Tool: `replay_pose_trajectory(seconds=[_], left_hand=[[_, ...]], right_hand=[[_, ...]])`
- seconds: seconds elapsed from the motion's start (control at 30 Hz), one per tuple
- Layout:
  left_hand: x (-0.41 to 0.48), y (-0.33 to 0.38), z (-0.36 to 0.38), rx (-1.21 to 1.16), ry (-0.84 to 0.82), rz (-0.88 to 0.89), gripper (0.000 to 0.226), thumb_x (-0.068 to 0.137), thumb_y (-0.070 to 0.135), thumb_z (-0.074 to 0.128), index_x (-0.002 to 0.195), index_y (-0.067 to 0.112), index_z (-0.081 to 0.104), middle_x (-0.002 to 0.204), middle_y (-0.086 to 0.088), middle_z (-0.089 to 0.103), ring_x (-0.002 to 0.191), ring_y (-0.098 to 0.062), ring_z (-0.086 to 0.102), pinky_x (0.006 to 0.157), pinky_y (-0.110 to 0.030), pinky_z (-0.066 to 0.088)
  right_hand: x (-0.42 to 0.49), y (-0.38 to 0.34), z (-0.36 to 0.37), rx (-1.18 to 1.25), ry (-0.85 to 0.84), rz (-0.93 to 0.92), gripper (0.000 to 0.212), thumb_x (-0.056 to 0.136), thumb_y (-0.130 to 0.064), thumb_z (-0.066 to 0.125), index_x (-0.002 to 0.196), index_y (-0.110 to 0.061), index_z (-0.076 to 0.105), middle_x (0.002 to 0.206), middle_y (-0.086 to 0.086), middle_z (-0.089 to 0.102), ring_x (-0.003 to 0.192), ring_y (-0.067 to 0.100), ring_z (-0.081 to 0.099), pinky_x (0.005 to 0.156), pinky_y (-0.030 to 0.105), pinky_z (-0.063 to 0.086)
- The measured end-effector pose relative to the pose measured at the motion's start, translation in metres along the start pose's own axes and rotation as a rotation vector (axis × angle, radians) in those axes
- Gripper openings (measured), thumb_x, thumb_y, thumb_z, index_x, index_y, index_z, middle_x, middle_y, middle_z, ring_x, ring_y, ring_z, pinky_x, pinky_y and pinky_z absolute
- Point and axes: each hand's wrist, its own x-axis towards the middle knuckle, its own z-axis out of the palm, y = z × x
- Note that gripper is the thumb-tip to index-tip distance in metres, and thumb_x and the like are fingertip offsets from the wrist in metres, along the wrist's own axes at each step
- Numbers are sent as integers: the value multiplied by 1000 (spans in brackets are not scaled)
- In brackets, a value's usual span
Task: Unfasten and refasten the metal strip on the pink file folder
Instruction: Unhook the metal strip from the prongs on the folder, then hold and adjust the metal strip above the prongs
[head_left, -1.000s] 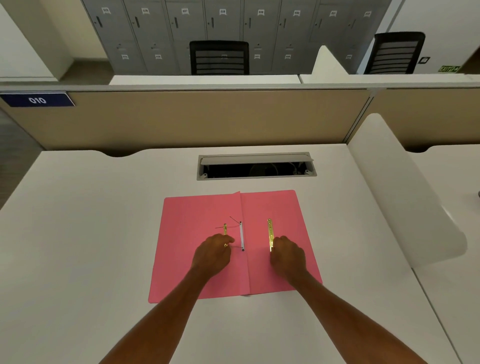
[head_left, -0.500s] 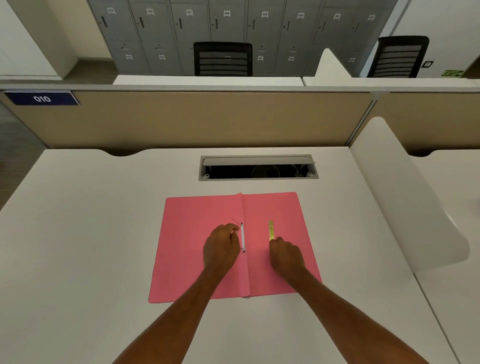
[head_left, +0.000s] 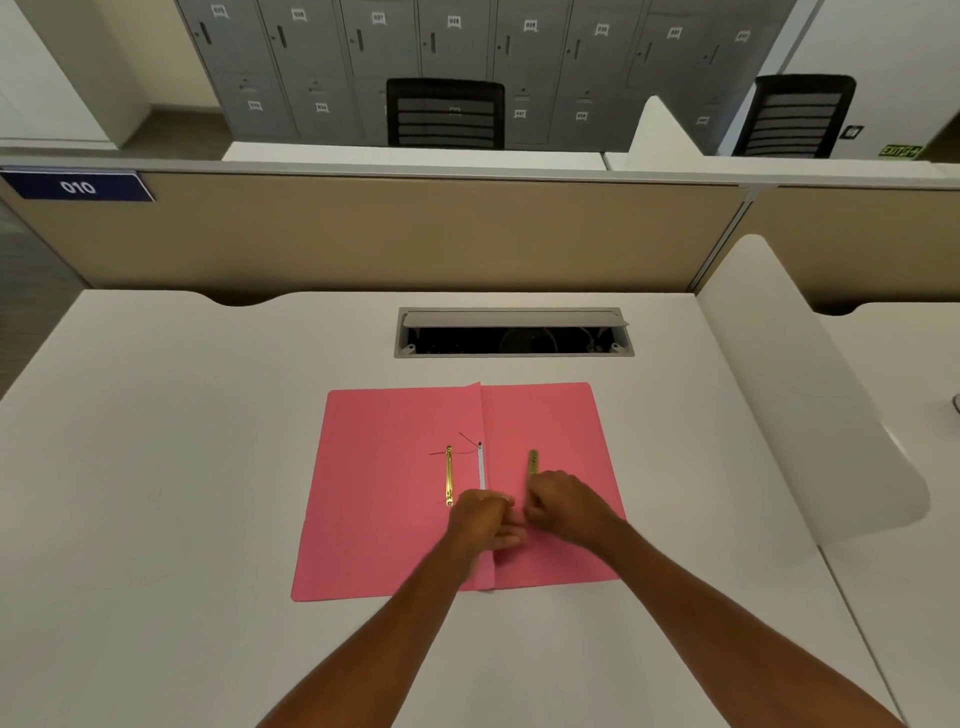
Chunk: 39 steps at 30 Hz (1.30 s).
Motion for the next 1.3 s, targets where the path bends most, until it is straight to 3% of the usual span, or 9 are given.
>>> replay_pose_trajectory(seconds=[0.17,0.37,0.57,0.7,0.83,0.93,1.03,1.13,1.3], left_hand=[[3,-11,5,-101,-6,-86,20,102,2,58,98,2,78,67,-6,80,61,-18,76,63,-32,69],[2,-13,-3,-149,26,4,18,105,-3,57,99,4,73,85,-15,80,61,-17,78,60,-27,68],[1,-13,-8,-200,64,96,14,105,0,62,103,3,75,94,-21,79,65,-17,77,62,-23,68],[2,-17,-16,-241,101,105,16,105,3,65,116,-5,75,107,-31,81,70,-20,77,64,-24,69],[2,-20,-21,-256,140,119,19,103,4,69,118,-8,72,99,-27,82,65,-18,79,63,-25,69],[1,-23,-27,-251,147,140,21,101,11,74,115,-4,73,98,-24,84,78,-27,84,69,-30,70],[2,-29,-34,-283,166,67,29,108,23,63,110,-4,74,91,-18,86,85,-34,85,72,-36,70],[5,-30,-39,-345,183,-20,41,113,32,48,109,-2,71,86,-18,84,77,-30,83,69,-36,68],[4,-20,-40,-454,97,-22,51,114,53,32,115,17,69,100,-9,81,90,-23,79,76,-33,59]], right_hand=[[-7,-5,4,234,43,-58,17,95,-18,68,88,-3,68,89,16,72,82,36,68,73,51,54],[-12,-8,20,710,228,109,5,90,-9,77,95,-7,76,89,4,77,75,9,66,71,26,56],[-9,-21,27,1106,212,328,16,93,-16,81,107,-10,81,101,15,84,73,12,71,55,23,54],[-6,-29,32,1188,226,336,12,94,-16,79,104,-9,81,102,17,83,77,16,73,59,28,55],[-2,-37,35,1231,220,354,13,95,-12,77,103,-2,80,102,24,82,76,22,70,59,29,55],[2,-43,34,1290,204,370,15,96,-10,75,104,2,78,100,24,82,72,20,72,58,26,58],[4,-46,34,1331,235,436,13,97,-7,72,104,2,77,93,18,82,64,16,72,57,24,61],[6,-47,37,1352,268,473,11,99,-3,68,102,3,76,99,30,80,71,24,71,69,33,65],[7,-52,42,1419,294,459,9,96,0,71,102,4,77,98,29,81,69,20,73,66,27,66]])
